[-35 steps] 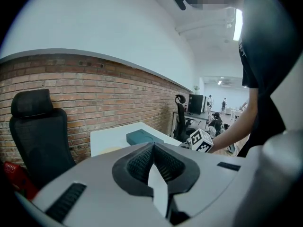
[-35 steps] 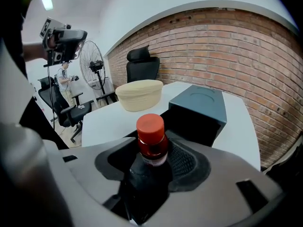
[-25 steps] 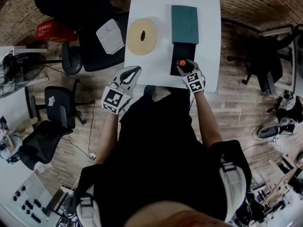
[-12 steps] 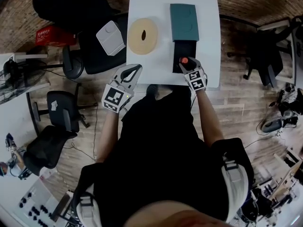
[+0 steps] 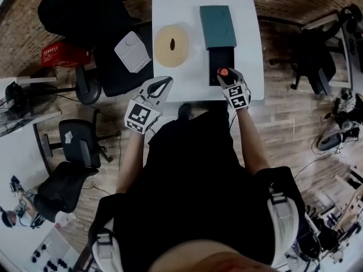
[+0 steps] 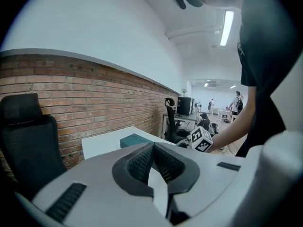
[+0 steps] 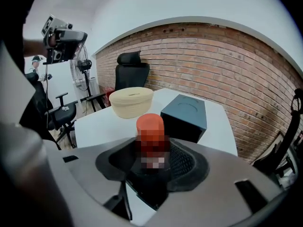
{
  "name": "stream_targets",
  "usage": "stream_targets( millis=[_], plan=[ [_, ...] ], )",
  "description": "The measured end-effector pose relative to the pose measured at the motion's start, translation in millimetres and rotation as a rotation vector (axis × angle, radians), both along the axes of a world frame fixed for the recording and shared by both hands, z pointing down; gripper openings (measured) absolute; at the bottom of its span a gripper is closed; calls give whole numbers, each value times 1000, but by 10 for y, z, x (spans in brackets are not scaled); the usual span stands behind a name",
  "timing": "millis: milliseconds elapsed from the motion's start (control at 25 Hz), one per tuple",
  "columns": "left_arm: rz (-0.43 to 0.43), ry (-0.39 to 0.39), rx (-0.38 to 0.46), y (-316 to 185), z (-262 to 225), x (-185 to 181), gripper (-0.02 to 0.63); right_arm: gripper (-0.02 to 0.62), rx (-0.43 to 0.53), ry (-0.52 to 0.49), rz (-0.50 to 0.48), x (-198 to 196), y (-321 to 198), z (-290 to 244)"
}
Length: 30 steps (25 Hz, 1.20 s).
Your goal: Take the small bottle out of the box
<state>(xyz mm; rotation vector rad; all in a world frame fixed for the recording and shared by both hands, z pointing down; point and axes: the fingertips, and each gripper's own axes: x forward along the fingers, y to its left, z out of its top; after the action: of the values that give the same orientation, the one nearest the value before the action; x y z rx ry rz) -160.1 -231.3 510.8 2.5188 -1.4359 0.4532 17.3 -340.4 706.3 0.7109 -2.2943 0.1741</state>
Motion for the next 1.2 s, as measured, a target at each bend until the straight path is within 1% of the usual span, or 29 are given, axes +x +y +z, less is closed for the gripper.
stream_targets(
  millis=[440, 840, 1040, 1200],
  plan=[
    [75, 10, 20, 61, -24, -57, 21, 192, 23, -19, 78, 14, 196, -219],
    [150, 27, 38, 204, -24, -101, 20, 193, 58, -46, 127, -124, 482, -429],
    [173, -18, 12, 263, 46, -161, 20, 193, 69, -62, 136, -218, 586, -538],
    [200, 3, 8, 273, 73, -160, 20, 193, 86, -58, 141, -265, 640, -641]
  ],
)
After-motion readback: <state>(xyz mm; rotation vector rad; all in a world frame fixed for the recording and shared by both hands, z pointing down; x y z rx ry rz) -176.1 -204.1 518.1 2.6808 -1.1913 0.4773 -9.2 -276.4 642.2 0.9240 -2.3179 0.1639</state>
